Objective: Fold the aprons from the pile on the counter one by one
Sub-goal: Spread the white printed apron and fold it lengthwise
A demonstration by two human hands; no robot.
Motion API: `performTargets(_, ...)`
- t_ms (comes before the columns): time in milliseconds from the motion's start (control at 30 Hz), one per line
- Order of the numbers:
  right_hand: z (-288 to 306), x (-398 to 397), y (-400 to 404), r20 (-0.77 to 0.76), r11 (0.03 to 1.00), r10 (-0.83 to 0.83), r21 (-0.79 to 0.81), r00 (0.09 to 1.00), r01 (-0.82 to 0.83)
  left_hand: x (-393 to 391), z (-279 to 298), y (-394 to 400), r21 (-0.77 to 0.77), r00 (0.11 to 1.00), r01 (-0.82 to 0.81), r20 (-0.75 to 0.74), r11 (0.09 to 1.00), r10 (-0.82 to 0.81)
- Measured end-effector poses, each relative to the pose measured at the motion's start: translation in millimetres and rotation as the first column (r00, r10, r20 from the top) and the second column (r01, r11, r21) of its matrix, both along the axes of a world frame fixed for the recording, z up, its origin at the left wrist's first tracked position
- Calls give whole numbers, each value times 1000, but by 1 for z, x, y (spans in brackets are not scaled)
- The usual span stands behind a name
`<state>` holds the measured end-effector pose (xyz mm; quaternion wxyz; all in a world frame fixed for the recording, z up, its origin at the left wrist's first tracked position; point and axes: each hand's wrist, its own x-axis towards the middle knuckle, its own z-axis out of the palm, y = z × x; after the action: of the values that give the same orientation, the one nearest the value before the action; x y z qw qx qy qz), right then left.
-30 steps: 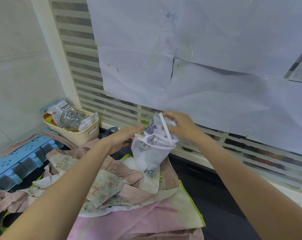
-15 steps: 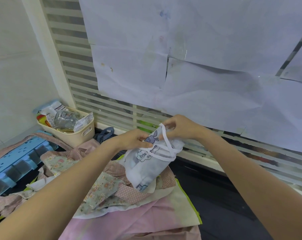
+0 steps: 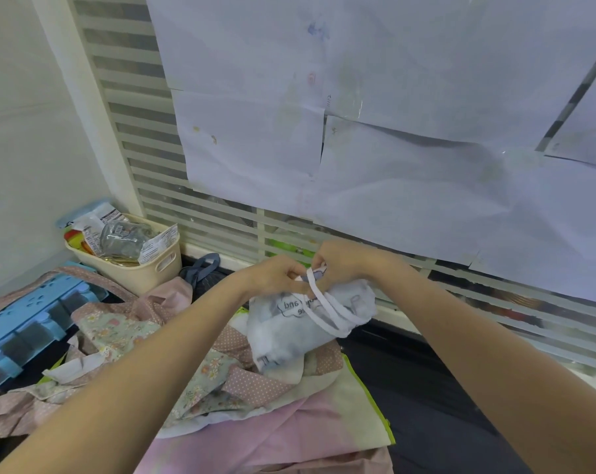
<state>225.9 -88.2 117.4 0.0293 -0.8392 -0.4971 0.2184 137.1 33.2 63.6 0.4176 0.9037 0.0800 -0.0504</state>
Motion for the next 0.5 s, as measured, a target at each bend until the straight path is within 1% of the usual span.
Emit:
performTargets(67,-5,5,-1,49,996,-83,17,995,82,3,4,-3,22,981,-169,101,985,166)
performTargets(100,-8,8,-2,84,990,-141,41,986,138,3,10,-6,19,963,-247,120,969,243)
performTargets(133,-12,10,-4,117,976,-209,84,971,200,2,15,-9,-7,959,-273,73,962,273)
performTargets(167,-16,12,-5,115,956,-279,123,953,265,0,19,-15,-100,972,-234,-24,967,233)
performTargets(200,-19,12,-5,96,934,-332,172,938,313,-1,20,-20,-204,978,-175,-147,963,147)
performTargets(233,-20,10,-4,36,911,-373,200,927,359,-1,19,-27,-268,975,-100,-220,958,41)
performTargets(267,-20,7,-1,-46,894,-390,221,919,391,-1,15,-33,-295,971,-49,-238,954,-24)
performTargets(300,-18,4,1,-148,879,-389,235,909,414,2,7,-36,-290,975,-55,-220,956,-11)
performTargets(333,-15,-2,3,-258,864,-371,255,892,434,5,-1,-36,-260,983,-93,-179,961,46)
performTargets(367,-11,-6,4,-390,840,-360,260,847,476,8,-6,-35,-217,987,-131,-119,967,107)
performTargets(433,-3,-10,0,-670,786,-337,187,662,589,10,-8,-30,-119,983,-182,-35,976,179)
performTargets(467,-1,-9,-2,-747,755,-310,183,588,630,8,-8,-25,-92,974,-226,-1,970,226)
performTargets(500,0,-5,-4,-768,713,-294,220,569,666,5,-4,-20,-154,961,-271,13,950,276)
